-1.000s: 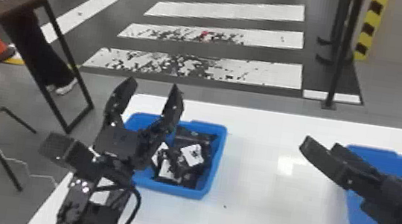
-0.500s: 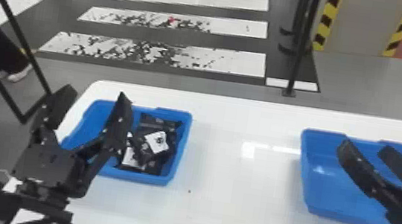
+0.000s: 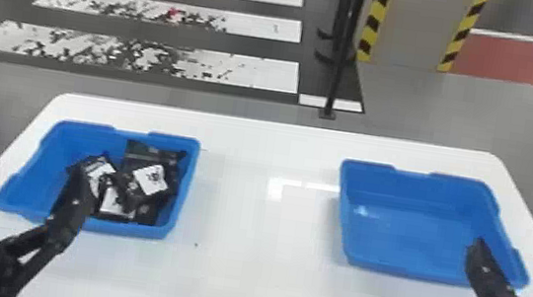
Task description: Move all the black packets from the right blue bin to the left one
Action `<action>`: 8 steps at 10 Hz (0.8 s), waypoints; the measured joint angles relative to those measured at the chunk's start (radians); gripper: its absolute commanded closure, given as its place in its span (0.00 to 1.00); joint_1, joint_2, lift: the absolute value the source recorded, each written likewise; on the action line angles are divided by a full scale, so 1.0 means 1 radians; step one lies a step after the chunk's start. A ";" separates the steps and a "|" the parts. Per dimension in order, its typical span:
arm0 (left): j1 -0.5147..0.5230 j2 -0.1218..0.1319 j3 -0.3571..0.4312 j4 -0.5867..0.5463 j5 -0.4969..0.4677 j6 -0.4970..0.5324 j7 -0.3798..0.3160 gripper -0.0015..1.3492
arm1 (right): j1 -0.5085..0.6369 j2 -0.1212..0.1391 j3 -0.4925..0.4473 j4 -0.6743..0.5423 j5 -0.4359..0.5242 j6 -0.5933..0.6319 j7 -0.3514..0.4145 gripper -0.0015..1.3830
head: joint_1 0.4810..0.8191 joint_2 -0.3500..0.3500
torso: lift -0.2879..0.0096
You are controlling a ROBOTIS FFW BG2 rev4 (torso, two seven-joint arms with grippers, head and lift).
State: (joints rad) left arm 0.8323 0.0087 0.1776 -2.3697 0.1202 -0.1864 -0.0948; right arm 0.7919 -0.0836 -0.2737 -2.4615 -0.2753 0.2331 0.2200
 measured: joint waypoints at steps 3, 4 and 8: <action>0.057 -0.008 -0.002 -0.035 -0.002 0.005 0.034 0.07 | 0.040 0.022 0.001 0.000 0.037 -0.025 0.001 0.11 | 0.63 0.51 | 0.50; 0.054 0.001 -0.021 -0.036 0.016 0.025 0.033 0.07 | 0.036 0.019 0.006 0.007 0.037 -0.032 0.002 0.11 | 0.63 0.50 | 0.50; 0.037 0.046 -0.086 -0.037 0.073 0.085 0.032 0.07 | 0.001 0.000 0.041 0.056 0.024 -0.066 0.043 0.11 | 0.63 0.47 | 0.50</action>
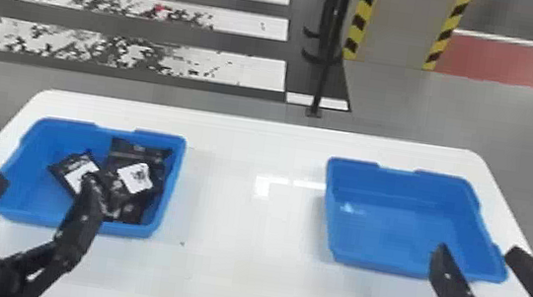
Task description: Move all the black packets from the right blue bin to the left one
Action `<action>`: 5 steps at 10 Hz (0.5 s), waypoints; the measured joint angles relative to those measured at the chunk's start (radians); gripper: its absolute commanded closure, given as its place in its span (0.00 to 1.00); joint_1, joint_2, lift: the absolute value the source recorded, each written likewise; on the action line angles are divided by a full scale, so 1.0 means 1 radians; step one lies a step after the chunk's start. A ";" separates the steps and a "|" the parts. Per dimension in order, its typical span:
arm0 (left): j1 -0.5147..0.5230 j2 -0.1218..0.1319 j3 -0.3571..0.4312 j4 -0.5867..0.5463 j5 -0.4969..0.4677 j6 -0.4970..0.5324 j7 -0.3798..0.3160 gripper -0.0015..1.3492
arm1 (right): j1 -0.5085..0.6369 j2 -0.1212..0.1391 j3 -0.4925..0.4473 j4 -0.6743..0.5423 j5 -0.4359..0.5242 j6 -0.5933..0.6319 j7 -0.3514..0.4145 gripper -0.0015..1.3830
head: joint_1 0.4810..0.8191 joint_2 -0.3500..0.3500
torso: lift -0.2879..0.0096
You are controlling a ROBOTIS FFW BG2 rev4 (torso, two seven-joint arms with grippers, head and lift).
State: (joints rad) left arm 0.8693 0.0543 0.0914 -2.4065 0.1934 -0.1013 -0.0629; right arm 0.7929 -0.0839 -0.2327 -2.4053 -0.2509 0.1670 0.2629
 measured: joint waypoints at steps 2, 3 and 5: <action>-0.003 0.001 -0.003 0.000 0.000 -0.001 -0.001 0.07 | -0.003 -0.002 0.006 0.001 -0.003 -0.003 -0.001 0.11 | 0.63 0.47 | 0.50; -0.003 0.001 -0.003 0.000 0.000 -0.002 -0.002 0.07 | -0.002 -0.002 0.007 0.000 -0.003 -0.003 -0.001 0.11 | 0.63 0.47 | 0.50; -0.003 0.000 -0.003 0.000 0.000 -0.002 -0.002 0.07 | 0.000 -0.002 0.007 -0.004 -0.002 -0.003 -0.001 0.11 | 0.63 0.48 | 0.50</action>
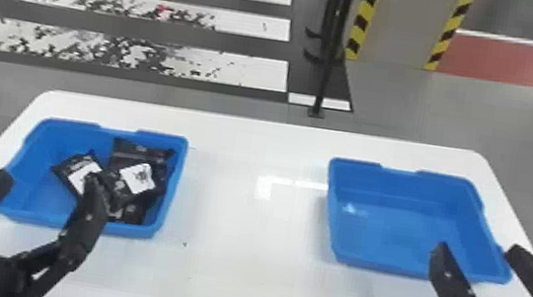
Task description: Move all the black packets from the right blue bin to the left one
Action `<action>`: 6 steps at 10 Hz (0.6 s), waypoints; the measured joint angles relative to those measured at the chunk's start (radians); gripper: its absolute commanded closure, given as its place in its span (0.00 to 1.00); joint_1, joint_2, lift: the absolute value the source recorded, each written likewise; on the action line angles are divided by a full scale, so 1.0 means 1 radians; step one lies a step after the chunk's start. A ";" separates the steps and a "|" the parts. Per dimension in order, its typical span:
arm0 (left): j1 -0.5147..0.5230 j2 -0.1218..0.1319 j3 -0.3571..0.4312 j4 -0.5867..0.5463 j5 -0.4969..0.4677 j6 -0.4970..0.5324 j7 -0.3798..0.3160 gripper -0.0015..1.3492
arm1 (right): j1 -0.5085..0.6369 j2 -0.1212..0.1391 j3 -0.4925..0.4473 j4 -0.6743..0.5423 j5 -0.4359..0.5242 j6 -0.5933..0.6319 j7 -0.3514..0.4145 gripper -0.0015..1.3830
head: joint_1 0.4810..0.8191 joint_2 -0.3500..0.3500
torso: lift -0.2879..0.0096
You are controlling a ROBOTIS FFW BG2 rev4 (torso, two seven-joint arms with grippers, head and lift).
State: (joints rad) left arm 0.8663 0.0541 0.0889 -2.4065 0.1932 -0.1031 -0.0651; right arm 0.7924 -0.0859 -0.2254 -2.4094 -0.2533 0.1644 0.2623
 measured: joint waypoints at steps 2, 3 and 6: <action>0.001 -0.001 0.003 0.000 0.000 -0.001 -0.002 0.07 | 0.000 0.000 0.000 -0.002 0.000 0.000 0.000 0.11 | 0.63 0.48 | 0.50; 0.002 -0.001 0.005 0.000 0.000 -0.003 -0.002 0.07 | 0.001 0.000 0.000 -0.003 -0.001 0.000 0.000 0.11 | 0.63 0.48 | 0.50; 0.002 -0.002 0.007 0.000 0.000 -0.013 -0.004 0.07 | 0.003 0.000 0.000 -0.004 -0.003 -0.006 -0.001 0.11 | 0.63 0.48 | 0.50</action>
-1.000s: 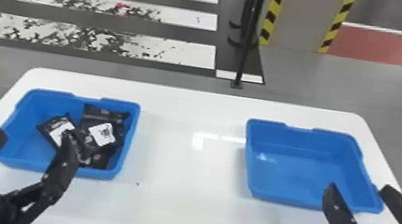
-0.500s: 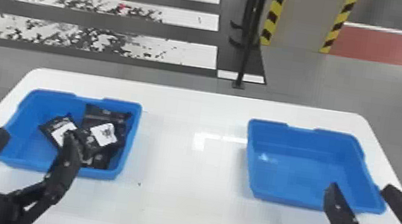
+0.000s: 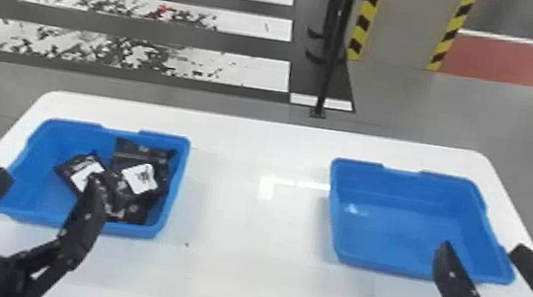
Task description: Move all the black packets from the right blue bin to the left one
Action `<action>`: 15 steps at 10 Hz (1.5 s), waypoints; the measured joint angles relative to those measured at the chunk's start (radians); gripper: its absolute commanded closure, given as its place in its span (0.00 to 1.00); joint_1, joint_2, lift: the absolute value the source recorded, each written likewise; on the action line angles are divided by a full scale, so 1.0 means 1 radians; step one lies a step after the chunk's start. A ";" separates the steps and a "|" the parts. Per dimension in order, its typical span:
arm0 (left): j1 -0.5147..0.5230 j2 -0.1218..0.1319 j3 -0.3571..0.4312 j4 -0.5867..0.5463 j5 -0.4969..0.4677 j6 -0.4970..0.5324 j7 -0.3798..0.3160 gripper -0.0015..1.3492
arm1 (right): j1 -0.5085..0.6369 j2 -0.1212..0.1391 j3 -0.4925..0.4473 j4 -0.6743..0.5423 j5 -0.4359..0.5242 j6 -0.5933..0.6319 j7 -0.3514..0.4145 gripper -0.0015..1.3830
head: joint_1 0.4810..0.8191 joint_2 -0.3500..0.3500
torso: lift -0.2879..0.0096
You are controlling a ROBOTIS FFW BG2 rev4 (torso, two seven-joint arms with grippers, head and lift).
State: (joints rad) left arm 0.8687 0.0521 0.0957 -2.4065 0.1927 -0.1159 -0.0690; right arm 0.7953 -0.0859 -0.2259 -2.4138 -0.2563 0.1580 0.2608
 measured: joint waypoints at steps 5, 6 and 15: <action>-0.007 0.000 0.002 0.000 -0.004 0.003 -0.006 0.07 | 0.000 0.000 0.000 0.005 -0.005 -0.028 0.000 0.11 | 0.63 0.48 | 0.50; -0.010 0.000 0.004 0.000 -0.005 0.009 -0.010 0.07 | 0.000 0.000 0.000 0.005 -0.006 -0.033 0.000 0.11 | 0.63 0.48 | 0.50; -0.021 0.000 0.008 0.000 -0.013 0.021 -0.025 0.08 | 0.002 0.000 0.000 0.007 -0.007 -0.053 0.000 0.11 | 0.63 0.47 | 0.50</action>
State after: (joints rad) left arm 0.8479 0.0521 0.1039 -2.4065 0.1798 -0.0946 -0.0943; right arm 0.7969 -0.0859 -0.2257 -2.4070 -0.2632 0.1054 0.2612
